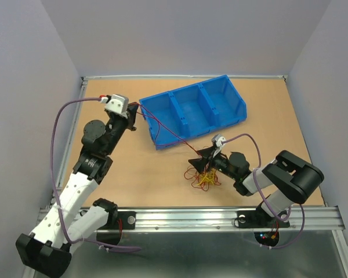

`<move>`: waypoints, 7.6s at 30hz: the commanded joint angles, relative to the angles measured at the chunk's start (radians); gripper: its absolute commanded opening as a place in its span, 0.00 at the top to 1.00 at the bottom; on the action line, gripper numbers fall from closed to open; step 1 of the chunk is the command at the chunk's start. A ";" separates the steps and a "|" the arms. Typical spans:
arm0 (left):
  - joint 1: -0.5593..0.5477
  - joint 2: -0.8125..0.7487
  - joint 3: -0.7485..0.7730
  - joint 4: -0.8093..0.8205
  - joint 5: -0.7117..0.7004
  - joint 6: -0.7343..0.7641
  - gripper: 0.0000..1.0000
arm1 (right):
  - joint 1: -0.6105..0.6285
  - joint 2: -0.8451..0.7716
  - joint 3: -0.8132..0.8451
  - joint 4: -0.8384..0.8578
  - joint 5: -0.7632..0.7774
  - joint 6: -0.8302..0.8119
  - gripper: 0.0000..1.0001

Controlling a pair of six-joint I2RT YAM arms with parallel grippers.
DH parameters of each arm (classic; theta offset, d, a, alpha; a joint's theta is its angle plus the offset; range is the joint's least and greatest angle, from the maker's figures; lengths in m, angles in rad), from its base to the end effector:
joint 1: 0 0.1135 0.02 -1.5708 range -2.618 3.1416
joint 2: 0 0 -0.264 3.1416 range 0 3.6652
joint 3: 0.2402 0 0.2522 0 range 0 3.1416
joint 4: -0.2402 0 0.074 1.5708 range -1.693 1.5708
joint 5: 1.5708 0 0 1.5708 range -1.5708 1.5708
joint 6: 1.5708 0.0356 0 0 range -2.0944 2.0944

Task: Untangle the cables

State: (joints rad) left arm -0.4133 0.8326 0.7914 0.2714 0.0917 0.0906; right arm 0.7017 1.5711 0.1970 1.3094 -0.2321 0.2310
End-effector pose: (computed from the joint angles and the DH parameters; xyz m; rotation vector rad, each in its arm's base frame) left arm 0.1783 -0.0818 0.3836 0.4113 1.2850 -0.3340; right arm 0.1744 0.1581 0.1420 -0.5777 1.6116 0.8945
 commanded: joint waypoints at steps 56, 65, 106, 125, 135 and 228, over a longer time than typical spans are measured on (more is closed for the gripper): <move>0.097 0.592 0.417 0.221 0.253 0.000 1.00 | 0.004 -0.243 -0.168 0.246 0.228 -0.087 0.20; 0.226 0.542 0.364 0.302 0.281 -0.124 1.00 | 0.004 -0.250 -0.174 0.246 0.228 -0.082 0.20; 0.321 0.568 0.199 0.487 0.553 -0.138 1.00 | 0.004 -0.244 -0.172 0.246 0.246 -0.070 0.20; 0.028 0.801 0.414 0.054 0.070 0.333 1.00 | 0.005 -0.299 -0.208 0.246 0.243 -0.070 0.20; -0.045 1.042 0.709 -0.309 -0.244 0.261 1.00 | 0.004 -0.321 -0.222 0.246 0.261 -0.075 0.20; -0.066 0.232 0.020 0.187 0.262 0.109 0.02 | 0.004 -0.253 0.660 -0.900 0.612 0.028 0.00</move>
State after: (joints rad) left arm -0.3626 1.1442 0.8646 0.4095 0.1944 0.1276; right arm 0.7013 1.4597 0.9493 0.4973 0.3752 0.2337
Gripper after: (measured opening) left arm 0.959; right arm 0.999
